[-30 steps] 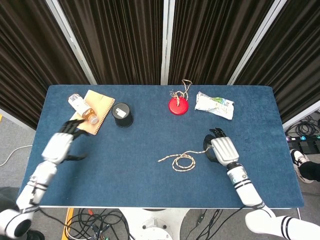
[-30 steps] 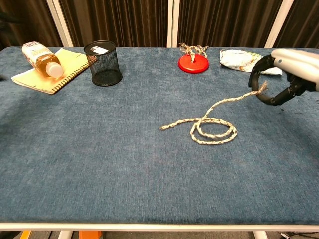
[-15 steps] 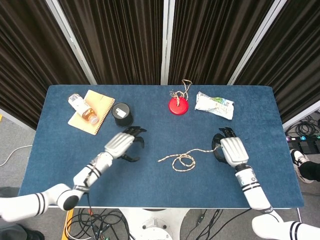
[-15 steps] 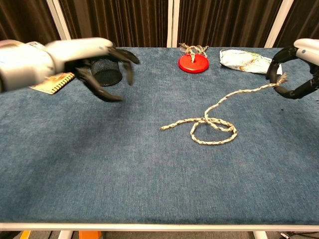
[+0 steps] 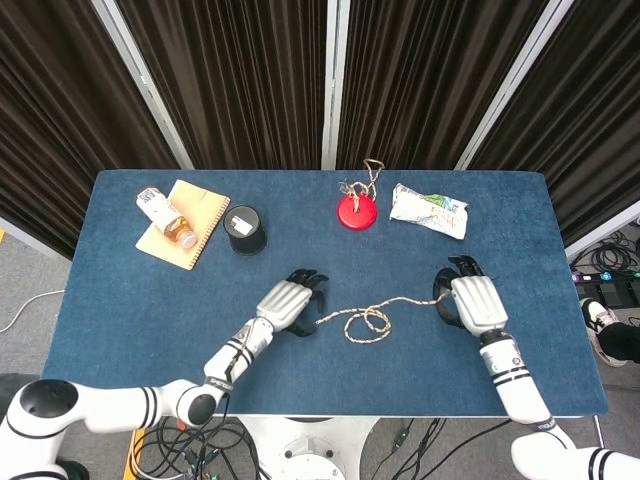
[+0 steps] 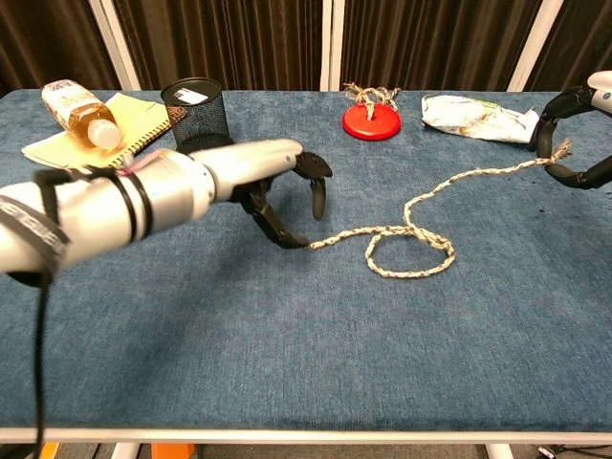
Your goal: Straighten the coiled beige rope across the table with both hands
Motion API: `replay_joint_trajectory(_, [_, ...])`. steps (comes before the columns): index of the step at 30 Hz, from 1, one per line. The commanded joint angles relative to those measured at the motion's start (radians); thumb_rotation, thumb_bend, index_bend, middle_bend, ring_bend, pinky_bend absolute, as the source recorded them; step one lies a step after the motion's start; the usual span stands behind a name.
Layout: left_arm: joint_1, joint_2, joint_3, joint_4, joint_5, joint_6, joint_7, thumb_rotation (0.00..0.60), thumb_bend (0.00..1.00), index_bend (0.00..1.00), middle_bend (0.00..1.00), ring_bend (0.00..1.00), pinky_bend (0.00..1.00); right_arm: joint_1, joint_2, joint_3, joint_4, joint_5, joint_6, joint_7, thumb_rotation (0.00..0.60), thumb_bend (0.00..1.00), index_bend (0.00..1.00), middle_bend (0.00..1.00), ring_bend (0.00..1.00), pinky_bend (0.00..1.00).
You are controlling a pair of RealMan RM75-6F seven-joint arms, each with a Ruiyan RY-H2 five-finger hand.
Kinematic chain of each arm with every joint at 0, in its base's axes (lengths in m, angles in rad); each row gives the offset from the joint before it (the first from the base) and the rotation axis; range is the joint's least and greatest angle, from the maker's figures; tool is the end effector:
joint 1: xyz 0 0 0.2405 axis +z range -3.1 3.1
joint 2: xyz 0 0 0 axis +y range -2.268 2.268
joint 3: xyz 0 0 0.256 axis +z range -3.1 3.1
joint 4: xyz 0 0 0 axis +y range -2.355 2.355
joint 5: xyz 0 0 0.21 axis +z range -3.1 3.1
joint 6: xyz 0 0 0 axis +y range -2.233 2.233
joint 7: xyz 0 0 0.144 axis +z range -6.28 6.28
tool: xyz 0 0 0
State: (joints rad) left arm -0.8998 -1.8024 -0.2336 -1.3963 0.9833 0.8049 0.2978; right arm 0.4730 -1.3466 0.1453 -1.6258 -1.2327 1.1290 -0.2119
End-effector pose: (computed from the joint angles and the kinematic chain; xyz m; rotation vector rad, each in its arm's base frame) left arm -0.0643 0.3260 -0.1036 -2.0357 -1.2295 -1.0182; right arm -0.2233 -0.2953 0.0571 1.6296 -1.0295 0.9417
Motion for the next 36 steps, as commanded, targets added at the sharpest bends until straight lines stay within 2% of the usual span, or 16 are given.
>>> replay_joint_trajectory(1, [-0.025, -0.042, -0.001, 0.038, -0.047, 0.014, 0.042, 0.600, 0.22, 0.47, 0.09, 0.00, 0.00, 0.001, 0.000, 0.000, 0.004, 0.000, -0.003, 0.003, 0.600, 0.57, 0.74, 0.36, 0.12, 0.10])
replay_joint_trajectory(7, [-0.056, -0.089, -0.011, 0.085, -0.115, 0.035, 0.120, 0.600, 0.22, 0.48, 0.10, 0.00, 0.00, 0.002, -0.001, 0.001, 0.008, -0.003, -0.005, 0.010, 0.600, 0.57, 0.74, 0.36, 0.12, 0.10])
replay_joint_trajectory(18, [-0.085, -0.103, -0.025, 0.085, -0.189, 0.027, 0.159, 0.600, 0.24, 0.51, 0.11, 0.00, 0.00, -0.002, 0.000, 0.000, 0.011, -0.006, -0.001, 0.021, 0.600, 0.57, 0.74, 0.36, 0.12, 0.10])
replay_joint_trajectory(36, [-0.106, -0.112, -0.009, 0.112, -0.223, 0.019, 0.177, 0.600, 0.36, 0.56, 0.14, 0.00, 0.00, -0.004, -0.003, 0.000, 0.017, -0.003, -0.004, 0.025, 0.600, 0.57, 0.74, 0.36, 0.12, 0.10])
